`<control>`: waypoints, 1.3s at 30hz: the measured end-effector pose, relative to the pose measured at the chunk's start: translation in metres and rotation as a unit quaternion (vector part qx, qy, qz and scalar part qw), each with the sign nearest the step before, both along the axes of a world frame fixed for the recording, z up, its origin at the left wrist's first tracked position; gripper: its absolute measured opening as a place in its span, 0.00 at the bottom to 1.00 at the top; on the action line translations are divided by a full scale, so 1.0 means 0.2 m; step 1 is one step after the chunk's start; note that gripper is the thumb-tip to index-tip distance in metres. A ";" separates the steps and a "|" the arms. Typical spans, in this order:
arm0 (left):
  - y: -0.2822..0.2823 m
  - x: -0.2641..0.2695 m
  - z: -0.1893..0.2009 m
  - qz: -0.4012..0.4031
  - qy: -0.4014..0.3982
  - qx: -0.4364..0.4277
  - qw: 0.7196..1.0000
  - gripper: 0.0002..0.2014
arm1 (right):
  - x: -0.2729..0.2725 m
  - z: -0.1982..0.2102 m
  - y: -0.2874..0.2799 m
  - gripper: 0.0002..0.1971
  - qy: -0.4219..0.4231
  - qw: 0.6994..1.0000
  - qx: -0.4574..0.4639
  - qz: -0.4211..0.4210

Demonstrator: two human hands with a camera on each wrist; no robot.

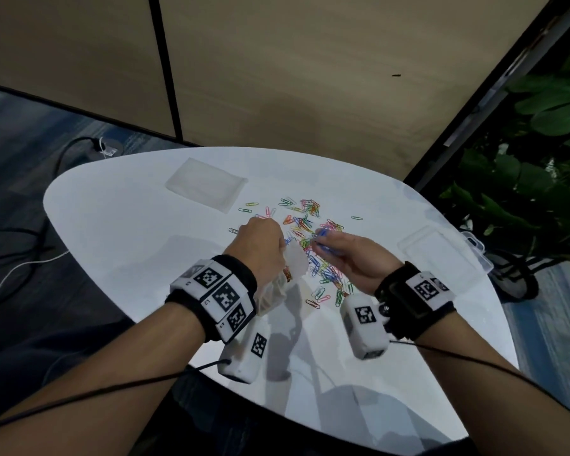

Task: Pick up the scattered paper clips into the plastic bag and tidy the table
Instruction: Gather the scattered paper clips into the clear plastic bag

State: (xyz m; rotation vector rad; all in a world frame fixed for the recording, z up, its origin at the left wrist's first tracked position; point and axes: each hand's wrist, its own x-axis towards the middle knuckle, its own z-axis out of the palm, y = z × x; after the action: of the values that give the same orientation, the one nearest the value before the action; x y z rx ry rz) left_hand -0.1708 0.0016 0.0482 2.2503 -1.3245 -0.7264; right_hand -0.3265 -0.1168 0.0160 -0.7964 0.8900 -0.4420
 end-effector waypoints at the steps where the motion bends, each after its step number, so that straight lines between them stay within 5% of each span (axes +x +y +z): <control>1: 0.00 0.00 0.00 0.001 0.000 0.001 1.000 0.08 | 0.03 0.01 0.06 0.06 0.009 1.000 -0.010 0.019; 5: 0.00 -0.02 0.00 -0.001 -0.005 0.006 1.000 0.08 | 0.13 -0.01 0.24 0.05 0.101 0.987 -0.104 0.072; 8: 0.01 -0.01 0.00 -0.002 -0.019 0.005 1.000 0.10 | 0.16 0.00 0.26 0.13 0.158 0.968 -0.171 0.093; 15: 0.00 -0.04 -0.01 -0.004 0.028 0.009 1.000 0.12 | 0.14 -0.03 0.22 0.16 0.278 0.892 -0.324 0.150; 22: 0.00 -0.01 -0.01 -0.001 0.031 -0.010 0.999 0.11 | 0.13 0.05 0.23 0.13 0.316 0.744 -0.520 0.277; 23: 0.01 0.00 -0.01 0.000 0.030 -0.012 0.999 0.11 | 0.13 0.06 0.21 0.14 0.307 0.745 -0.524 0.277; 26: 0.01 0.03 -0.01 0.005 0.029 -0.017 0.999 0.11 | 0.07 0.09 0.09 0.16 0.240 0.852 -0.436 0.165; 27: 0.02 0.04 -0.01 0.007 0.030 -0.019 0.999 0.10 | 0.03 0.08 0.02 0.16 0.261 0.856 -0.426 0.135; 29: 0.02 0.07 -0.01 0.015 0.028 -0.020 0.999 0.10 | -0.09 0.00 -0.12 0.15 0.424 0.769 -0.452 0.155; 31: 0.04 0.09 -0.01 0.019 0.022 -0.018 0.999 0.10 | -0.23 -0.15 -0.21 0.29 0.582 0.658 -0.404 0.253; 32: 0.05 0.10 -0.01 0.019 0.019 -0.019 0.999 0.10 | -0.28 -0.23 -0.21 0.36 0.618 0.634 -0.360 0.294; 35: 0.08 0.13 -0.01 0.017 0.011 -0.016 1.000 0.09 | -0.29 -0.43 -0.16 0.45 0.607 0.651 -0.317 0.329; 39: 0.09 0.14 -0.03 0.020 0.008 -0.013 1.000 0.09 | -0.16 -0.53 -0.07 0.42 0.569 0.659 -0.376 0.318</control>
State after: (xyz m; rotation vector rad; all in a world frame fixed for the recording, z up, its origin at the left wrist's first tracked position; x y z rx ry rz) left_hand -0.1420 0.0204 0.0427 2.2398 -1.2701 -0.7079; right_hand -0.3580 -0.1315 -0.0899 -2.2049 1.4805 0.4854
